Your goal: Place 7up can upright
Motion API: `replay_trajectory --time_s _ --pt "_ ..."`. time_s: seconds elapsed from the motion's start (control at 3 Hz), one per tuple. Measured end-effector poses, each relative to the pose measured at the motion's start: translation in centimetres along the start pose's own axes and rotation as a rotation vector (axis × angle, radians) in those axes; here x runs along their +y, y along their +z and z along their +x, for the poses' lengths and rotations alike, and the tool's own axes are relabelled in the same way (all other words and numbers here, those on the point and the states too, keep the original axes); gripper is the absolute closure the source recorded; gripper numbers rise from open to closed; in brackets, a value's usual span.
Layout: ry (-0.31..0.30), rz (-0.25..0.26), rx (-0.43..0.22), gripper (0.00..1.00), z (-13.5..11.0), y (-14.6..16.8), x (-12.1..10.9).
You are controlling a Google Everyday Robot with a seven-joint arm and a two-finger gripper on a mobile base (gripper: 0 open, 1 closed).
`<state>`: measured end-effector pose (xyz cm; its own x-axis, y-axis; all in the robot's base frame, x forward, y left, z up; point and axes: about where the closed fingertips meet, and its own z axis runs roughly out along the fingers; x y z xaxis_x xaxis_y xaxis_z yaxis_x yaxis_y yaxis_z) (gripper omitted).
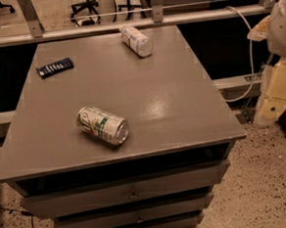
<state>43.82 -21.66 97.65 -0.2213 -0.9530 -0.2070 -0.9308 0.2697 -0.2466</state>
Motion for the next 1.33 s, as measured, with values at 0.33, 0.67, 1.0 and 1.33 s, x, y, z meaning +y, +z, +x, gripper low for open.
replay_trajectory --time_s 0.33,0.67,1.0,1.33 --pt "0.0 0.0 0.0 0.0 0.0 0.0 0.0" --pt "0.024 -0.01 -0.019 0.0 -2.8 2.3 0.3" --pt "0.05 -0.073 -0.048 0.0 -8.9 7.5 1.2" --pt "0.054 -0.136 -0.091 0.0 -15.5 11.3 2.1"
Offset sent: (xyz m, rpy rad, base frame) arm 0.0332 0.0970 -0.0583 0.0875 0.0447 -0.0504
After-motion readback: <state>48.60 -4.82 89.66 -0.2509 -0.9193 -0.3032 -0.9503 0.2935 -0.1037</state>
